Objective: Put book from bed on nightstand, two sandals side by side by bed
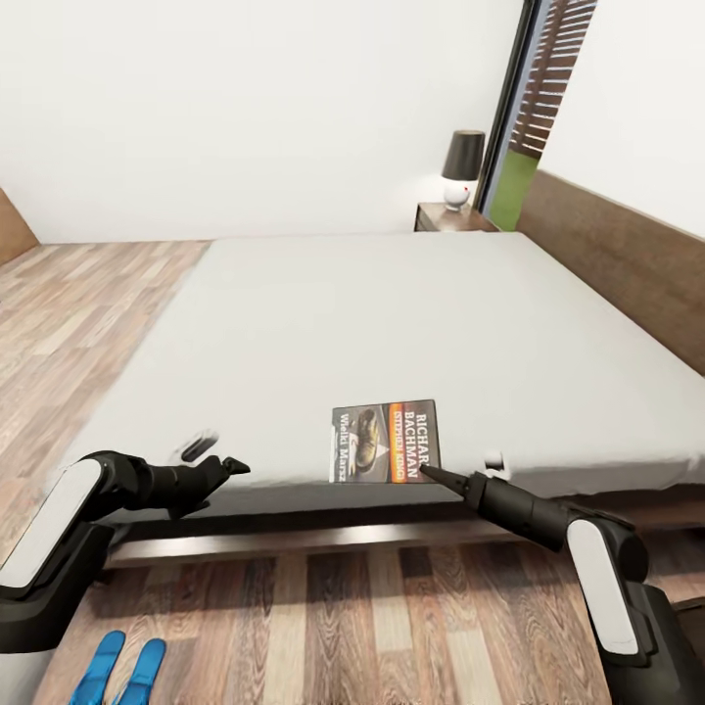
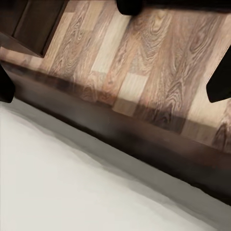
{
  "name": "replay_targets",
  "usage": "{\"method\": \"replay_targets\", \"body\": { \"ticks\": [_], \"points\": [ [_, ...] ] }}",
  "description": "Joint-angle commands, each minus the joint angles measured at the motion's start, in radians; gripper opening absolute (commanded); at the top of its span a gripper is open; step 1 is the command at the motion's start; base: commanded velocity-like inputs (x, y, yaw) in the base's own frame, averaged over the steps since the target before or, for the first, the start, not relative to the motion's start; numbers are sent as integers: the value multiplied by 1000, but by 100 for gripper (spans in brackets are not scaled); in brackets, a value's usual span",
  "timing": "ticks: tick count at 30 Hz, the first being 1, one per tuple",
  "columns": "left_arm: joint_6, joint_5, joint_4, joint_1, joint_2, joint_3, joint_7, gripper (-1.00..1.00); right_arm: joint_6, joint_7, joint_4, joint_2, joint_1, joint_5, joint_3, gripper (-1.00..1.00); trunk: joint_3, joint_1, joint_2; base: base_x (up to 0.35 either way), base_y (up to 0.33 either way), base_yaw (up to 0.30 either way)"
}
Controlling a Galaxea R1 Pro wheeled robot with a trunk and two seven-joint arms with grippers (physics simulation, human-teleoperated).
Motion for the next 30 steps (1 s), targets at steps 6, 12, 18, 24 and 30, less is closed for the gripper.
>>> {"method": "replay_targets", "body": {
  "ticks": [6, 12, 18, 24, 30],
  "points": [
    [2, 8, -1, 0, -1, -1, 9, 100, 6, 3, -1, -1, -10, 5, 29, -100, 7, 0, 0, -84, 223, 169],
    [-3, 7, 0, -1, -1, 0, 9, 100, 6, 1, -1, -1, -17, 8, 67, -100, 13, 0, 0, -12, 48, 215],
    [-10, 6, 1, -2, 0, 1, 9, 100, 6, 0, -1, -1, -32, 8, 76, -100, 20, 0, 0, -3, 13, 219],
    [-11, 7, 1, 3, 1, 55, 10, 100, 6, 0, -1, -1, -43, 7, 80, -100, 27, 0, 0, -1, 4, 209],
    [-10, 6, 1, 12, 0, 75, 11, 100, 6, 0, -1, -1, -46, 7, 83, -100, 35, 0, 0, 0, 1, 204]
  ]
}}
